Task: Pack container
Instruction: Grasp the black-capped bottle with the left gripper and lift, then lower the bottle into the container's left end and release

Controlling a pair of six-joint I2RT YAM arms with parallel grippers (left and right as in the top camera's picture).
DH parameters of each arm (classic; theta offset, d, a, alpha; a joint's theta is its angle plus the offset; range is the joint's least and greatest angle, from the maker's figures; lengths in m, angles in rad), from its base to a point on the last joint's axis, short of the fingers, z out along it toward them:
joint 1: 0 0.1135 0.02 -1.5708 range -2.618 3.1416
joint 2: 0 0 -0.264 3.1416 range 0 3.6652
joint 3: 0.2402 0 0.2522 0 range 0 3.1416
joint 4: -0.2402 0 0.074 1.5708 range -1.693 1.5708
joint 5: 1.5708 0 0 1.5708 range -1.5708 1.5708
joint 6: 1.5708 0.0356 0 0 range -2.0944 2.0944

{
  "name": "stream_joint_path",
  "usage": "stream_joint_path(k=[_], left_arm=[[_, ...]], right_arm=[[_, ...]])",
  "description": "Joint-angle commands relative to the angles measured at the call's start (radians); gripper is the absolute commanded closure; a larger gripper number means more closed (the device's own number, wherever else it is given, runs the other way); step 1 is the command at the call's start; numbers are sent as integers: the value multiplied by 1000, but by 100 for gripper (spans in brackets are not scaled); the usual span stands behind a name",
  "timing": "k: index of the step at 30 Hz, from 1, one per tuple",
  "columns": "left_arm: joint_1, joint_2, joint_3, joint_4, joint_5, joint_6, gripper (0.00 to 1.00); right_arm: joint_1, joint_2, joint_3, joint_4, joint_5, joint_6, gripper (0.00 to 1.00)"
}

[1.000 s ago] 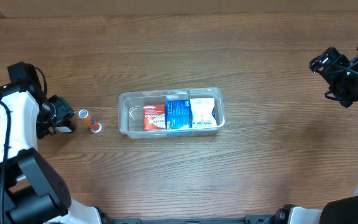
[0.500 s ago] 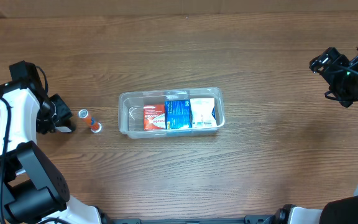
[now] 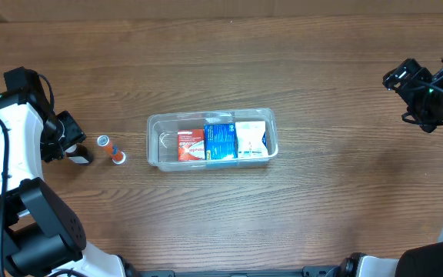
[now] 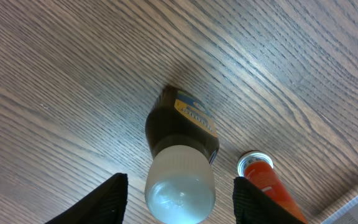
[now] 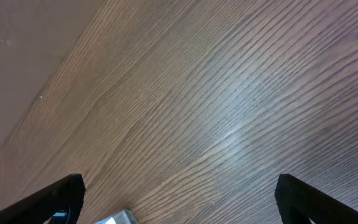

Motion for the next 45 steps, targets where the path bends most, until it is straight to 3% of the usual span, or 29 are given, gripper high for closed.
stream_joint_path(k=[1,20,23,27,29,31,34,35,39,45], left_arm=[[9,3,9,3,8,13,42],[9,27,-24,29,9,2,45],[9,27,-44,48,9,3,55],[10,25,-45,46,7,4,80],[11,21,-14,18,5,3,85],[11,9,83,-61,8,3,89],[-11,-26,367,-249,13,3,95],[-37,-50,507,-323,13,3,96],[-161,-128,761,-416,81,1,96],[-516,-135,682,-434,70,-182,96]], right_arm=[[-2,-9,8,4,-5,0,0],[-2,-10,8,4,-5,0,0],[-2,-9,8,4,-5,0,0],[-2,-9,8,4,-5,0,0],[-2,-9,8,4,-5,0,0],[-2,-9,8,4,-5,0,0],[-2,-9,8,4,-5,0,0],[-2,-9,8,4,-5,0,0],[-2,-9,8,4,-5,0,0],[-2,-9,8,4,-5,0,0]])
